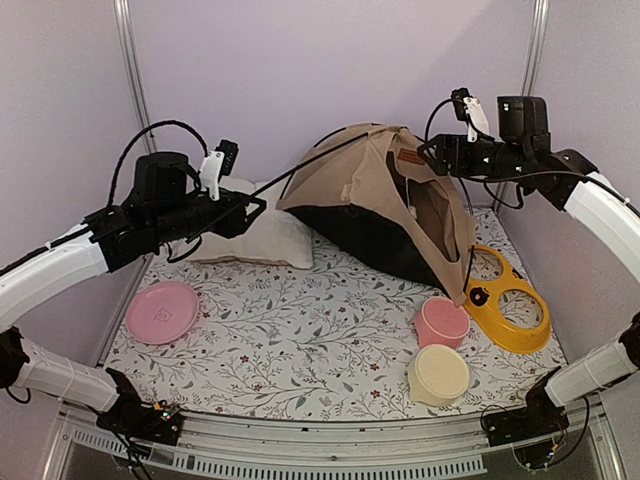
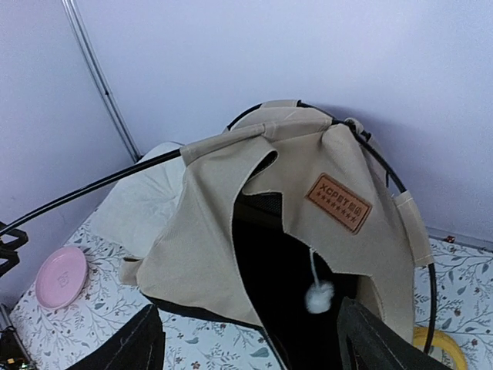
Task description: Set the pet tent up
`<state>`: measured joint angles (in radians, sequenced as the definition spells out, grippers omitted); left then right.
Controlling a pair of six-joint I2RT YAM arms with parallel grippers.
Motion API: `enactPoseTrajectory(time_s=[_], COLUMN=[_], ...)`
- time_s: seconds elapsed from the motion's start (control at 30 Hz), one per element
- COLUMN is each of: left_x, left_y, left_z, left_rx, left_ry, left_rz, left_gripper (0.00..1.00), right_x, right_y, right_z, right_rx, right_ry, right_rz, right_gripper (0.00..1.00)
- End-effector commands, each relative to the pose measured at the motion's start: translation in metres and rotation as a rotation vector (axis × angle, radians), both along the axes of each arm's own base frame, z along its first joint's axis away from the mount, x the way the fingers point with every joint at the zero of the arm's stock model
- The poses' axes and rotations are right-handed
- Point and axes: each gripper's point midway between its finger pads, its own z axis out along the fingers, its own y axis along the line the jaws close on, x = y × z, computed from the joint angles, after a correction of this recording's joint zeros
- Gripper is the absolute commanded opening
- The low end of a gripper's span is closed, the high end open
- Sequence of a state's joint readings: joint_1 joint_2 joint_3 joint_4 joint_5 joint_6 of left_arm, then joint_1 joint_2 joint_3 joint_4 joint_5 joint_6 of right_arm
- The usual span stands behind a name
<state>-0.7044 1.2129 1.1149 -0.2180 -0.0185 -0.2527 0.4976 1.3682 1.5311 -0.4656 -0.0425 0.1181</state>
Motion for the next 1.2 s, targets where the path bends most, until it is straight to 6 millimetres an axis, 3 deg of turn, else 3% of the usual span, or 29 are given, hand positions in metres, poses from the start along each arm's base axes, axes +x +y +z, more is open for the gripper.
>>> enactPoseTrajectory(time_s=[0.0, 0.2, 0.33, 0.5, 0.6, 0.73, 0.77, 0.9, 1.03, 1.17], left_x=[0.002, -0.009, -0.019, -0.044, -0.063, -0.09, -0.097, -0.118, -0.136, -0.142], left_y=[0.039, 0.077, 0.091, 0.097, 0.093, 0.079, 0.076, 0.065, 0.056, 0.054], left_z=[0.006, 0.019, 0.029, 0.063, 0.087, 0.103, 0.102, 0.092, 0.079, 0.069], left_rx=[0.005, -0.005, -0.011, -0.099, -0.135, -0.155, -0.153, -0.152, -0.162, -0.143], left_ry=[-0.012, -0.023, -0.029, -0.082, -0.118, -0.106, -0.089, -0.022, 0.034, 0.066], left_rz=[0.128, 0.188, 0.208, 0.161, 0.081, -0.076, -0.112, -0.227, -0.327, -0.346], left_gripper=[0.45, 0.47, 0.46, 0.45, 0.45, 0.46, 0.46, 0.44, 0.41, 0.36], right_x=[-0.033, -0.068, -0.096, -0.133, -0.143, -0.149, -0.148, -0.147, -0.146, -0.145], right_y=[0.037, 0.08, 0.115, 0.171, 0.199, 0.221, 0.224, 0.235, 0.249, 0.26], right_z=[-0.011, -0.026, -0.023, -0.018, -0.021, -0.021, -0.009, 0.006, 0.01, 0.008], right_rx=[0.213, 0.369, 0.51, 0.634, 0.686, 0.726, 0.75, 0.813, 0.84, 0.852], right_ry=[0.123, 0.209, 0.25, 0.312, 0.34, 0.349, 0.329, 0.302, 0.296, 0.312], right_rz=[0.159, 0.283, 0.387, 0.473, 0.504, 0.507, 0.512, 0.507, 0.498, 0.502], right_gripper=[0.79, 0.79, 0.79, 0.79, 0.77, 0.76, 0.76, 0.73, 0.68, 0.66])
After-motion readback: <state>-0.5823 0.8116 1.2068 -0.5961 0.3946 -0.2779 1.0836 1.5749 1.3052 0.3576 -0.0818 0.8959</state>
